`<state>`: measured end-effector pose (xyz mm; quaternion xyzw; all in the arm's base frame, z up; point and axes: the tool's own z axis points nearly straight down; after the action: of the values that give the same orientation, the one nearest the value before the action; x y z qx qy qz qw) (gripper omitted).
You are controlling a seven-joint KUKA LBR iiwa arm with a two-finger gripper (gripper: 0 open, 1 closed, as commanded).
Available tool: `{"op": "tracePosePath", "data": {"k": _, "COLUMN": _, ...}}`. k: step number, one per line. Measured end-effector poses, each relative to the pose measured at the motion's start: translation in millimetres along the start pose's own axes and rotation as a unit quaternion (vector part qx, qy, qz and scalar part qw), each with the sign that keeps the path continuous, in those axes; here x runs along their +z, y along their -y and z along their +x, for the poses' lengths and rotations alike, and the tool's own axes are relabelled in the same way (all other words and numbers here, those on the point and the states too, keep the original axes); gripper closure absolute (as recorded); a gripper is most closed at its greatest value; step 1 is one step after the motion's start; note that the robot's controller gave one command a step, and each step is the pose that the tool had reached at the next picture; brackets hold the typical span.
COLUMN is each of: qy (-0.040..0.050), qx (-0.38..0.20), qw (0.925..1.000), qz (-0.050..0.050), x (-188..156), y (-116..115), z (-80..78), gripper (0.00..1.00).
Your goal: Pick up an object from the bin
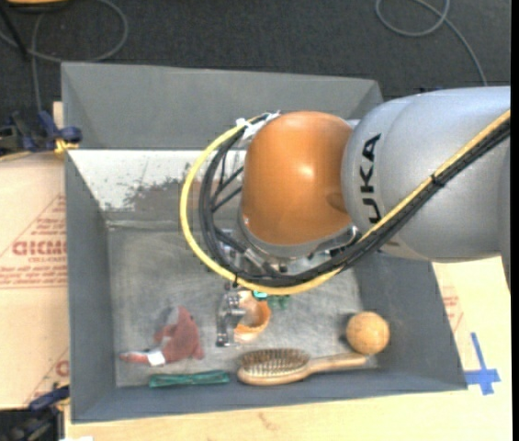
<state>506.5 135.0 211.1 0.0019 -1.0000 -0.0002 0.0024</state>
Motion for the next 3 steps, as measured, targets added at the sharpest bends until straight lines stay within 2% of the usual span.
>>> {"op": "tracePosePath", "data": {"k": 1, "qy": 0.0037, "qx": 0.002, "qw": 1.0000, "qz": -0.001, "x": -4, "y": 1, "z": -1.7, "gripper": 0.00}}
{"op": "tracePosePath", "data": {"k": 2, "qy": 0.0066, "qx": -0.019, "qw": 0.9998, "qz": 0.000, "x": 50, "y": 15, "z": 9.8, "gripper": 0.00}}
{"op": "tracePosePath", "data": {"k": 3, "qy": 0.0046, "qx": -0.041, "qw": 0.9991, "qz": 0.000, "x": 108, "y": 43, "z": -11.7, "gripper": 0.00}}
